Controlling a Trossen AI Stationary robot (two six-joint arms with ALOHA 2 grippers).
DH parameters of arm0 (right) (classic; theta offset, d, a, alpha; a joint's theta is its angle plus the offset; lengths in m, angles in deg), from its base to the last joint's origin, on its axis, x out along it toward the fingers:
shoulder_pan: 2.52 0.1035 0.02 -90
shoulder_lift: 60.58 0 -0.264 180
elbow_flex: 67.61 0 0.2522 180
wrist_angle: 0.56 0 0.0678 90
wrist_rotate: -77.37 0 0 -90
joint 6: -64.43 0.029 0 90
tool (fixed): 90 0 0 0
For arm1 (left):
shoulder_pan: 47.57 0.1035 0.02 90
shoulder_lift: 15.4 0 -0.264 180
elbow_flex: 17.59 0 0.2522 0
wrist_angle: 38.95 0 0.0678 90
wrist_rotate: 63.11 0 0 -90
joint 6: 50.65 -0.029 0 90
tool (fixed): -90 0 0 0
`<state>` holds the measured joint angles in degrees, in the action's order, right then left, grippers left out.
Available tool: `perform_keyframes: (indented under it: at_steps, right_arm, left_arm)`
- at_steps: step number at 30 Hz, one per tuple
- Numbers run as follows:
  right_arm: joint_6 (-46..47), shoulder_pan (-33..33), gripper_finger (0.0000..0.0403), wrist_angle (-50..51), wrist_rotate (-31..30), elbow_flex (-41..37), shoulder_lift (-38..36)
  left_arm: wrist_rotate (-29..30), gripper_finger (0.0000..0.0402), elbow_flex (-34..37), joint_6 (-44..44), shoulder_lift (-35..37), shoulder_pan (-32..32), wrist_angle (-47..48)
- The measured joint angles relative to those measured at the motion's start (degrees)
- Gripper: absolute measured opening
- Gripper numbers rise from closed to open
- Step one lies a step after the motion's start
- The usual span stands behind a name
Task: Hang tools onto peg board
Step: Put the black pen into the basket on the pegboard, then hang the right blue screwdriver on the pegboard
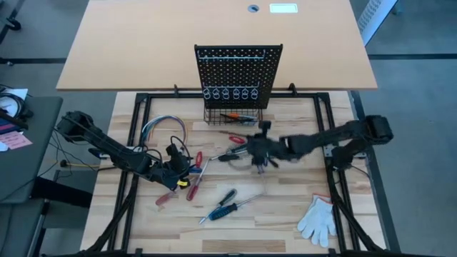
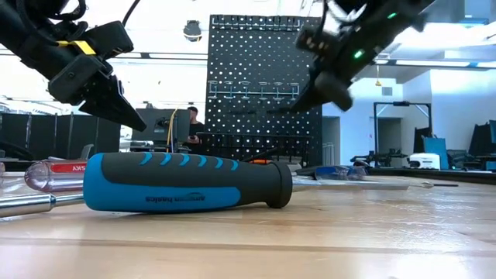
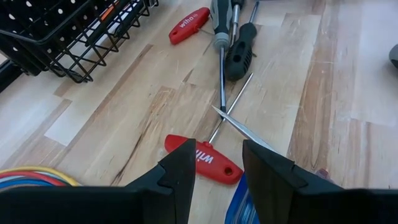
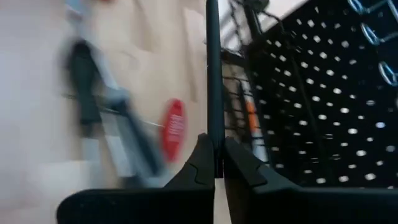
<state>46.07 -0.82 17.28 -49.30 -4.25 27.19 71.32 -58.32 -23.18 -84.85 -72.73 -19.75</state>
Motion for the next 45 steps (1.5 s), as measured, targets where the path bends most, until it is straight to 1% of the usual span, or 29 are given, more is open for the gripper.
perform_keyframes:
  at_steps: [3,7,9,12,17,24,28,30,34,39,45]
  right_arm:
    - [-6.12,-6.76,0.0012,-4.48,4.18,0.02,0.94]
    - [-13.28,-13.29,0.0013,-9.43,10.56,0.02,2.73]
    - [-14.53,-15.55,0.0015,-11.30,11.49,0.04,3.45]
    - [-14.23,-18.29,0.0026,-11.13,11.78,0.04,3.58]
    - [-14.81,-20.55,0.0072,-12.18,14.42,0.07,3.56]
    - [-14.51,-20.63,0.0154,-12.67,14.41,0.07,3.38]
    - [-10.82,-19.47,0.0179,-11.70,10.63,0.07,2.45]
    - [-10.10,-18.31,0.0181,-11.15,9.28,0.07,1.80]
    - [-8.01,-14.54,0.0173,-9.86,9.14,0.07,-0.06]
    - [-3.34,-7.09,0.0158,-6.93,9.00,0.11,-2.39]
    - [6.67,4.27,0.0143,-5.60,9.00,0.08,-2.25]
  left_arm:
    - [0.00,0.0127,0.00,0.00,0.00,0.01,-0.01]
    - [-0.02,0.0127,0.00,0.00,0.00,0.01,-0.01]
    - [0.00,0.0127,0.00,0.01,0.00,0.01,-0.10]
    - [0.00,0.0127,0.00,0.01,0.02,0.01,-0.10]
    - [0.00,0.0127,0.00,0.00,0.02,0.01,-0.19]
    - [0.00,0.0127,0.00,0.02,0.02,0.01,-0.27]
    - [0.00,0.0127,0.00,0.00,0.02,0.01,-0.27]
    - [0.00,0.0127,0.00,0.00,0.02,0.01,-0.24]
    - [0.00,0.0127,0.00,0.01,0.02,0.01,-0.17]
    - [0.00,0.0127,0.00,0.11,0.02,0.01,-0.12]
    - [0.00,0.0127,0.00,0.33,0.02,0.01,-0.12]
